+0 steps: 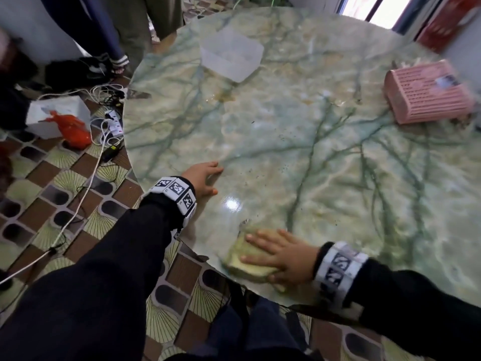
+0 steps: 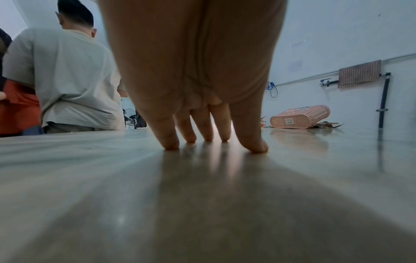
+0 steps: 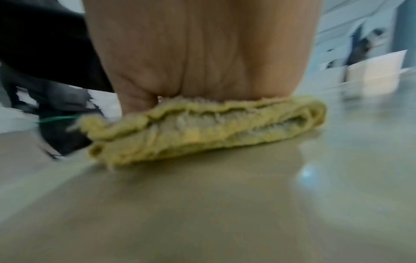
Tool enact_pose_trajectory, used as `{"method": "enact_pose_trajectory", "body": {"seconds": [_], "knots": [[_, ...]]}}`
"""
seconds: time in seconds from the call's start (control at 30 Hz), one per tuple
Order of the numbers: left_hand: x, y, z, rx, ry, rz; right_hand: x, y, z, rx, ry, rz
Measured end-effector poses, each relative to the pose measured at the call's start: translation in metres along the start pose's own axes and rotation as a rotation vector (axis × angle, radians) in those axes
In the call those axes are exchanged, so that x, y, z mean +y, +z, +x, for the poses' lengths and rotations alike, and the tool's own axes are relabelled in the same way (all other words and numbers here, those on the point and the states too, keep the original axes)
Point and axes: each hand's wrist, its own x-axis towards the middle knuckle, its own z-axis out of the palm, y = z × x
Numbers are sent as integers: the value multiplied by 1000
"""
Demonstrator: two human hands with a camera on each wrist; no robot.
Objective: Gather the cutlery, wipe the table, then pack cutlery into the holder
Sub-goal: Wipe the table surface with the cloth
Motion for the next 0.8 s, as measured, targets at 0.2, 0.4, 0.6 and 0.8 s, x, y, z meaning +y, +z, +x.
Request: {"method": "enact_pose_trajectory", "body": {"seconds": [0.2, 0.4, 0.6, 0.8], "knots": [[4, -3, 3, 2, -20, 66, 143, -47, 23, 177, 774, 213], [11, -22, 20, -146, -84, 125, 55, -61, 89, 291, 150, -50], [28, -45, 56, -184, -136, 135, 151, -23, 13, 160, -59, -214], [59, -37, 115, 6, -48, 52, 356, -88, 23, 267, 789, 281]]}}
